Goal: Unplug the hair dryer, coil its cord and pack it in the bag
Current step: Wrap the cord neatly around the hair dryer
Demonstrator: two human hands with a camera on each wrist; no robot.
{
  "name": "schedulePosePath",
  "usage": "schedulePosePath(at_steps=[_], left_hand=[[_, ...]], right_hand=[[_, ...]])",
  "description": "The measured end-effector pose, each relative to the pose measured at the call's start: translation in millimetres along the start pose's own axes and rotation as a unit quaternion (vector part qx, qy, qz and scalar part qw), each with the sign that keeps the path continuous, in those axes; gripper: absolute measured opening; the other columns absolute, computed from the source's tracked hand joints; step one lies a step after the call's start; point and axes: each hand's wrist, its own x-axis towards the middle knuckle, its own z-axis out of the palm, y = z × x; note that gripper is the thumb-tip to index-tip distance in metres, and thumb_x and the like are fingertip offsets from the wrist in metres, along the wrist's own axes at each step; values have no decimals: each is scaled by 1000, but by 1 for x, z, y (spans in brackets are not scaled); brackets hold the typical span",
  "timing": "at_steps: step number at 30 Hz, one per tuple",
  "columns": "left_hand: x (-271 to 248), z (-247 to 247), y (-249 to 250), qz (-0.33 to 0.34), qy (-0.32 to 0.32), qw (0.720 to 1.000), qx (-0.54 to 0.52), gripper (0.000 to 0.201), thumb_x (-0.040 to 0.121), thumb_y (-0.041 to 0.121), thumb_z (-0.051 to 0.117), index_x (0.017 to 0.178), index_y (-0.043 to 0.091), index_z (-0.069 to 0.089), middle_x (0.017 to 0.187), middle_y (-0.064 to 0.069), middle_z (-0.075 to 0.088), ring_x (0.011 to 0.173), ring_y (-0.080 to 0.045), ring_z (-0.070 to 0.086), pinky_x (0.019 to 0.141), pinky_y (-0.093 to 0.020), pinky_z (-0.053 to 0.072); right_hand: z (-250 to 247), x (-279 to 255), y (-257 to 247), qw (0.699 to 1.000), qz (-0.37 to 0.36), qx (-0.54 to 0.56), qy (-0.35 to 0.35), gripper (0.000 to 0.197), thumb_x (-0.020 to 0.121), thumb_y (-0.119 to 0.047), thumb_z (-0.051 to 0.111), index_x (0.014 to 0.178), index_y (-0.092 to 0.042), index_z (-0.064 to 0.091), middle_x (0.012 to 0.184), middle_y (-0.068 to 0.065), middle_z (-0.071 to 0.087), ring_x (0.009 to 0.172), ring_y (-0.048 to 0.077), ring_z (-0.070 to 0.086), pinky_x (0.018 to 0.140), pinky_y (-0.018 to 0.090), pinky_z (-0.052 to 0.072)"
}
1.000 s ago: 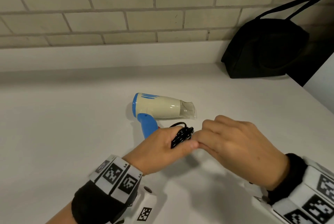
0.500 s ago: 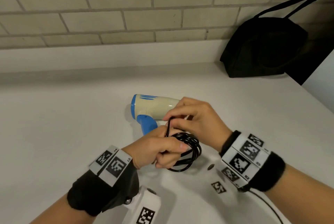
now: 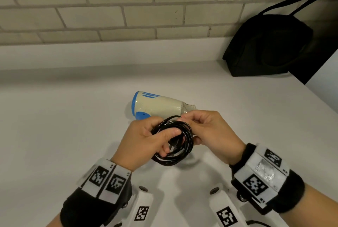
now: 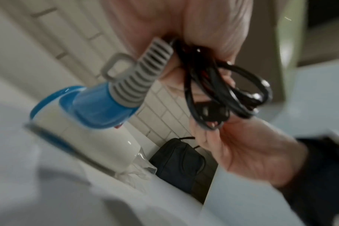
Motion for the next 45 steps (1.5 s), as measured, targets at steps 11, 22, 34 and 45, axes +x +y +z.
schedulePosePath(at_steps=[11,22,34,45], left_hand=[[-11,22,-6,145,20,980,136,9,82,40,46,77,33,41,69,18,54,70,14,57,60,-2,40],[-19,28,-6,138,-14,968,207,26,80,65,25,105,68,26,75,20,55,71,9,56,62,-6,42],[-8,25,-5,151,36,914,375,35,84,31,32,119,28,37,101,-4,60,76,-26,62,60,-39,54],[-3,30,0,97,48,909,403,46,93,17,39,137,25,28,125,3,53,101,-18,54,70,-29,39]], right_hand=[[-3,2,-3,995,-29,95,7,16,61,-25,66,70,-12,69,59,3,66,53,15,60,52,23,55],[-18,-1,5,976,117,135,-128,23,83,-3,51,65,-9,63,52,-1,64,45,6,59,48,14,50],[-12,-20,6,982,76,118,-130,48,84,-51,41,107,-16,63,113,8,68,108,19,62,93,28,50],[-12,-20,8,999,18,-4,-45,23,76,7,60,92,-9,66,93,18,67,86,23,64,85,35,53]])
